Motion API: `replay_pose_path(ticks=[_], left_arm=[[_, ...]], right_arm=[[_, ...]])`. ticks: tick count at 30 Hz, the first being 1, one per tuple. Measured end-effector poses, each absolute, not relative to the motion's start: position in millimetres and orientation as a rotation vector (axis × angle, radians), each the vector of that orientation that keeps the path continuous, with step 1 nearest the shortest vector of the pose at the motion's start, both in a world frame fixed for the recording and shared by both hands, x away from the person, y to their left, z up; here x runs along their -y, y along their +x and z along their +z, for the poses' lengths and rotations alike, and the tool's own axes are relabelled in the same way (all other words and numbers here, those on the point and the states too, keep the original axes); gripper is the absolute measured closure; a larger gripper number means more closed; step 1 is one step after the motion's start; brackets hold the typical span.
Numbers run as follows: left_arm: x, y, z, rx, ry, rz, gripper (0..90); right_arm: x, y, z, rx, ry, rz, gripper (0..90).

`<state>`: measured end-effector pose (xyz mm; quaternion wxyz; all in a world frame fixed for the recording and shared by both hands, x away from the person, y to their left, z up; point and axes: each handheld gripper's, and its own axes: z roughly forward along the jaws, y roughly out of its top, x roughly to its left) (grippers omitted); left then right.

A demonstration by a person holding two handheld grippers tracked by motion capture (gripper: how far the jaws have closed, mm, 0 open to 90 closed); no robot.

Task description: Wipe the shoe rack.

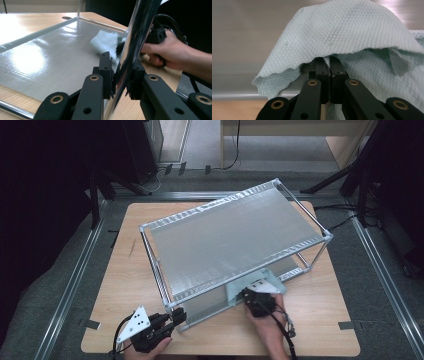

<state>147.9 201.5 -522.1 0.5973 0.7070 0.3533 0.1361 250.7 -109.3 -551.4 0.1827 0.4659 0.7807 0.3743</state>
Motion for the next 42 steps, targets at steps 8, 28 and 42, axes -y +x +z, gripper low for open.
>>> replay_pose_path(ticks=[8,28,42], left_arm=[[-198.8,148.6,-522.3,-0.817,1.643,0.315,77.8],[-198.9,148.7,-522.2,-0.812,1.651,0.32,78.0],[-200.2,151.9,-522.5,-0.821,1.647,0.328,78.1]], right_arm=[[43.2,219.9,-552.9,-2.363,1.165,1.139,87.1],[140.2,247.2,-543.0,-2.161,1.306,0.998,87.2],[283.6,238.4,-518.8,-1.791,1.615,0.944,87.2]])
